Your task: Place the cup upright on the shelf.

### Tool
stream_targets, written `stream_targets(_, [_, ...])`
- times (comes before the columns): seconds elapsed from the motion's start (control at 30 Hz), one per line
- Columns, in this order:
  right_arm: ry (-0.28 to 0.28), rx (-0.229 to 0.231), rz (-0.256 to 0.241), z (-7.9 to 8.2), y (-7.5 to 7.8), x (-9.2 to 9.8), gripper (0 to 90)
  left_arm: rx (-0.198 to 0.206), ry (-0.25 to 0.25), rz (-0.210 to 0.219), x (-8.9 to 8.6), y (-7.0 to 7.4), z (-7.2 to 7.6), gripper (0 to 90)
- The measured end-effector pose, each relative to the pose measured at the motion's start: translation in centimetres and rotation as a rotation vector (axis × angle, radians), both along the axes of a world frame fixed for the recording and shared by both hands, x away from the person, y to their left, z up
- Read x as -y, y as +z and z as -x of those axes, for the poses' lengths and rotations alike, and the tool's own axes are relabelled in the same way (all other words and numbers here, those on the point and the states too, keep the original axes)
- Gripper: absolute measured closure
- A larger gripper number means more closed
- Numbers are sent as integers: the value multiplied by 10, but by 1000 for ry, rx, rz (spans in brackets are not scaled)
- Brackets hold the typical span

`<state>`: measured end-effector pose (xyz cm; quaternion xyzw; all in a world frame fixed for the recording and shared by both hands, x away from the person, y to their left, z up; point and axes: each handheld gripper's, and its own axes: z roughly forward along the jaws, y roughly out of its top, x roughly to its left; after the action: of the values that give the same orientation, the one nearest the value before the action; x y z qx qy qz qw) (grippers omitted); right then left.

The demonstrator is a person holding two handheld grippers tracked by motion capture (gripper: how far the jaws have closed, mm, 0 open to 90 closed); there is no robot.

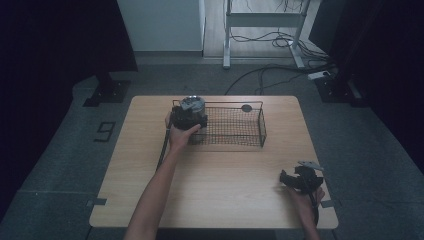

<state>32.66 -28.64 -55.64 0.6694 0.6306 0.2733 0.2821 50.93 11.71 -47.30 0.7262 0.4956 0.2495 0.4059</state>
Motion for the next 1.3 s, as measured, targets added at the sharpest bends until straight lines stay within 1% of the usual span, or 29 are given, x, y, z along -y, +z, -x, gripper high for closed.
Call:
stream_targets(0.07, [0,-1,0,0,0,0,34,-4,4,6,1,-2,0,40])
stream_targets(0.17, [0,0,0,0,0,0,34,-7,1,-2,1,-4,-1,40])
stream_targets(0.27, [0,0,0,0,0,0,34,-10,5,8,1,-6,-1,40])
stream_targets(0.33, [0,0,0,0,0,0,34,-13,2,6,1,-7,0,40])
stream_targets(0.43, [0,-1,0,0,0,0,35,-11,-1,0,2,-8,1,39])
stream_targets(0.53, [0,0,1,0,0,0,35,-6,1,5,3,-9,1,39])
stream_targets(0.57, [0,-1,0,0,0,0,35,-6,-3,-2,4,-9,2,39])
stream_targets(0.7, [0,0,1,0,0,0,35,17,-14,-23,5,-12,5,37])
stream_targets(0.77, [0,0,2,0,0,0,36,29,-10,-27,6,-13,7,37])
stream_targets(0.93, [0,0,2,0,0,0,36,33,-10,-29,5,-14,8,36])
stream_targets(1.03, [0,0,2,0,0,0,36,46,-1,-57,6,-13,9,24])
stream_targets(1.07, [0,0,2,0,0,0,36,52,-1,-58,6,-12,9,21])
stream_targets(1.1, [0,0,2,0,0,0,36,52,-1,-58,6,-12,9,17])
stream_targets(1.13, [0,0,2,0,0,0,36,58,-6,-46,6,-10,11,15])
stream_targets(1.3, [0,0,2,0,0,0,36,81,-12,-34,4,-2,13,15])
